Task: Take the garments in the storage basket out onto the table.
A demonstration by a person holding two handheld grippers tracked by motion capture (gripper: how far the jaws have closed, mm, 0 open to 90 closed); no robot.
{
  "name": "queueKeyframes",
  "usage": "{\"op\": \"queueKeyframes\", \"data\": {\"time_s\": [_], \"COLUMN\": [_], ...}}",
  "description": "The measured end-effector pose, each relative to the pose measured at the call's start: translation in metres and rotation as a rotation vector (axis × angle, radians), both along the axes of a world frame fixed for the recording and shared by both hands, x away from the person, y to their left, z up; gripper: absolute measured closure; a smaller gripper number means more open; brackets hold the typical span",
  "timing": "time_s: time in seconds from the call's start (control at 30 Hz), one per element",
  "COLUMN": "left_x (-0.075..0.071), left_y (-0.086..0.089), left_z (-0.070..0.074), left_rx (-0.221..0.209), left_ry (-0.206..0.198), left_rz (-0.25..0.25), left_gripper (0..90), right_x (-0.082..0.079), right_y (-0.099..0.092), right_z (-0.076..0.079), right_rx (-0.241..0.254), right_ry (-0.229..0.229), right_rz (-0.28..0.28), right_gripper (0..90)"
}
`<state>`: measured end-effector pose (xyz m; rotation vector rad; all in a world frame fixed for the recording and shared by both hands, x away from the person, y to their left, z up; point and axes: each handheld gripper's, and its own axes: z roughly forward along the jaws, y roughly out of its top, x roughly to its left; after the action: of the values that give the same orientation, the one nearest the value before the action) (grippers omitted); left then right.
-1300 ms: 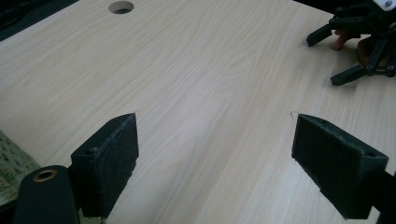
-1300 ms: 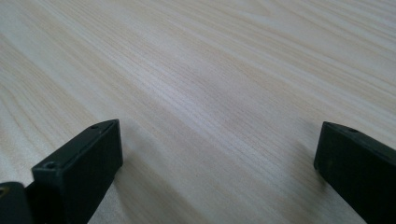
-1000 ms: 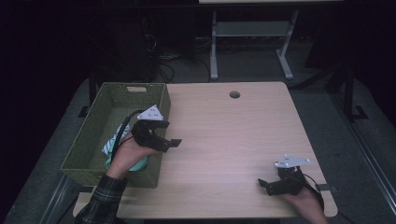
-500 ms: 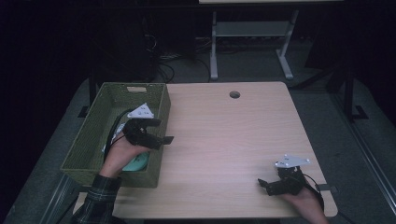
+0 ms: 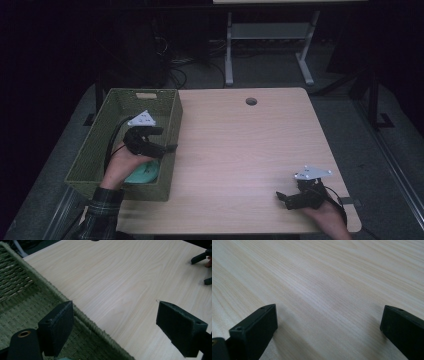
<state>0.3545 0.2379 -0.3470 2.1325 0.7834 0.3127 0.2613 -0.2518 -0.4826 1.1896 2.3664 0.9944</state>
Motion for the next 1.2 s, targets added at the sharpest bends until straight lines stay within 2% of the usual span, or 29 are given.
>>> {"op": "queueKeyframes", "data": {"time_s": [0.23, 0.43, 1.07, 1.2], "left_x": [0.0, 0.0, 0.0, 0.0], "left_y": [0.011, 0.017, 0.041, 0.048], "left_z": [-0.001, -0.003, -0.008, -0.01], "left_rx": [-0.003, 0.027, 0.037, 0.039], "left_ry": [-0.005, -0.009, -0.021, -0.015], "left_rz": [0.026, 0.03, 0.077, 0.1], "left_gripper": [14.1, 14.1, 14.1, 14.1], "right_x": [0.0, 0.0, 0.0, 0.0], "right_y": [0.0, 0.0, 0.0, 0.0], "right_z": [0.0, 0.0, 0.0, 0.0], "right_rx": [-0.001, 0.0, 0.0, 0.0], "right_ry": [-0.001, 0.001, 0.002, 0.002], "right_rz": [0.002, 0.001, 0.002, 0.002], "right_gripper": [0.7, 0.7, 0.7, 0.7]}}
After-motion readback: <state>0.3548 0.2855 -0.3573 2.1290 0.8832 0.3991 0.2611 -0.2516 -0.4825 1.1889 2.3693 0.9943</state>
